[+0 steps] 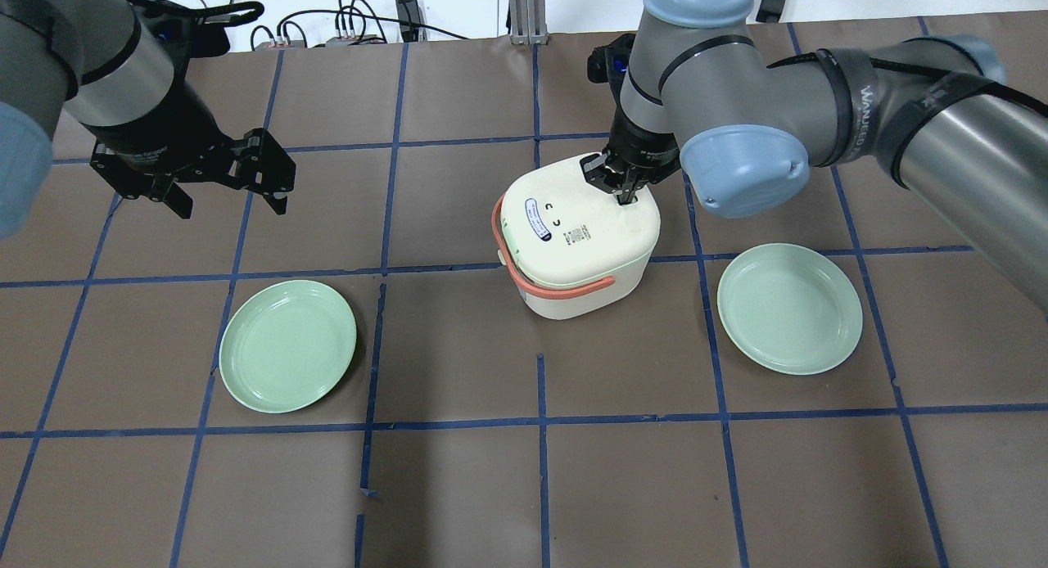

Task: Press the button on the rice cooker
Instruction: 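Press down on the green button with the closed right gripper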

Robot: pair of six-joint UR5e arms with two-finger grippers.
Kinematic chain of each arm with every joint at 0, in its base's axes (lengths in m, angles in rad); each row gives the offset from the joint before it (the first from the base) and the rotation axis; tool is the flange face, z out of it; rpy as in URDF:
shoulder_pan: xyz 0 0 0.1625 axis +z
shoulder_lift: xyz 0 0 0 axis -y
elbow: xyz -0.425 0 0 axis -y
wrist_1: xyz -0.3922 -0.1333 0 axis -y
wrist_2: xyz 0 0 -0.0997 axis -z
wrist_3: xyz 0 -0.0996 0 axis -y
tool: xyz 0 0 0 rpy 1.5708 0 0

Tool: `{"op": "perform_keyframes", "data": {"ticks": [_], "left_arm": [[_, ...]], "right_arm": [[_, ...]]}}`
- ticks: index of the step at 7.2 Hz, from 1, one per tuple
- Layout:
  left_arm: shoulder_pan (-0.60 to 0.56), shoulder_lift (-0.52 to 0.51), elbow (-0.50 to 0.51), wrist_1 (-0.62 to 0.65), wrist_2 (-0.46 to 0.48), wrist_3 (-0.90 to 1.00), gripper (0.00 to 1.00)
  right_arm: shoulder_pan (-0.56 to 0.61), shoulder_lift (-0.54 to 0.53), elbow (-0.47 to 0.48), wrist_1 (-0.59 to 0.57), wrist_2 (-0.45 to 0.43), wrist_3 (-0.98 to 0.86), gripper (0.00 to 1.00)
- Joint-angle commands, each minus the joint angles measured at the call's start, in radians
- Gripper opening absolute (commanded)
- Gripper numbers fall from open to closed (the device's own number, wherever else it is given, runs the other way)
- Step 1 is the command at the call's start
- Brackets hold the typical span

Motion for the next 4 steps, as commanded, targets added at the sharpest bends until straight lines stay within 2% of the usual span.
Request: {"op": "perform_keyframes", "data": {"ticks": [1, 2, 3, 4], "left_arm": [[0.0, 0.0, 0.0, 0.0, 0.0, 0.0, 1.0], [0.0, 0.0, 0.0, 0.0, 0.0, 0.0, 1.0], [0.0, 0.0, 0.0, 0.0, 0.0, 0.0, 1.0], [0.0, 0.0, 0.0, 0.0, 0.0, 0.0, 1.0]], "right_arm": [[0.001, -0.012, -0.061, 0.041, -0.003, 0.003, 0.21], [0.003, -0.017, -0.089, 0.087, -0.003, 0.003, 0.32], [0.003, -0.032, -0.095, 0.117, -0.003, 0.001, 0.73], [0.003, -0.052, -0.095, 0.139, -0.003, 0.0, 1.0]]}}
